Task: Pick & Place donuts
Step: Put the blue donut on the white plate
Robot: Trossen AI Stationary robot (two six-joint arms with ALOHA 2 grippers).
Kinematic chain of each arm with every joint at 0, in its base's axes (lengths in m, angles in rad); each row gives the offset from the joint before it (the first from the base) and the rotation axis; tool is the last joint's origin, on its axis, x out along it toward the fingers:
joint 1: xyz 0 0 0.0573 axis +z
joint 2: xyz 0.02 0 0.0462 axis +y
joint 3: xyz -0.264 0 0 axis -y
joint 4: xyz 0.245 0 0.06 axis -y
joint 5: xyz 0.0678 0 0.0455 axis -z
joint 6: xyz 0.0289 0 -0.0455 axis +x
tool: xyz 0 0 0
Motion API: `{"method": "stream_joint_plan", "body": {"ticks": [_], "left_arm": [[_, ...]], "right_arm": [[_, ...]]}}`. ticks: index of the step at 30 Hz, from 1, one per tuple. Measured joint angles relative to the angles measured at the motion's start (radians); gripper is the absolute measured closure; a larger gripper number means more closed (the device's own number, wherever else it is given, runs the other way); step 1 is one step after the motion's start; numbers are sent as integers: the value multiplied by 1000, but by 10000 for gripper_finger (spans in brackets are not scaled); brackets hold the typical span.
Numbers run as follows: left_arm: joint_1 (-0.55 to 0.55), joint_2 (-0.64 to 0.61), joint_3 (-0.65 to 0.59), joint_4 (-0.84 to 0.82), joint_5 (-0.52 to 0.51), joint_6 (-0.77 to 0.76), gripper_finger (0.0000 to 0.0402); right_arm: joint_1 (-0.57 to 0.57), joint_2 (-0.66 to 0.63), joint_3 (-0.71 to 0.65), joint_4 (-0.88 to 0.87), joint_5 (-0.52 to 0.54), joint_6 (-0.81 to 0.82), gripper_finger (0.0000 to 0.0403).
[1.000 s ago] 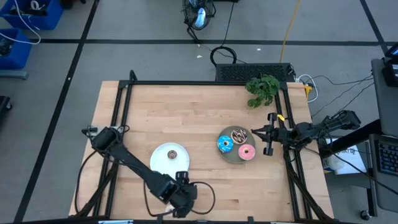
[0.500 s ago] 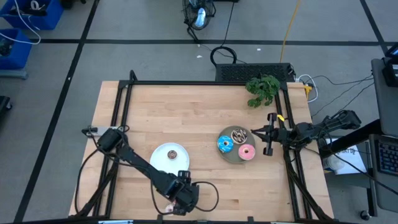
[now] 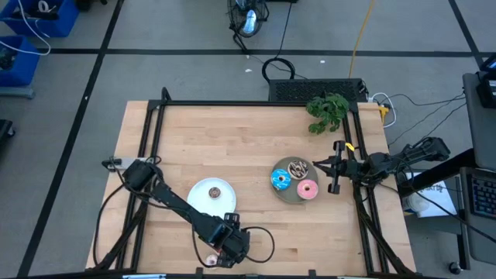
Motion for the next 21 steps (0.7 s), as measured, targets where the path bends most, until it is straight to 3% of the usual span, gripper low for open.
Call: {"method": "stream_joint_plan", "body": {"ticks": [14,21], "left_arm": [[24,19,0,-2,59,20,74],[25,19,0,-6,66,19,131]], "right_arm": [[0,0,0,5,0,3,403],[0,0,0,3,0,2,403]]}}
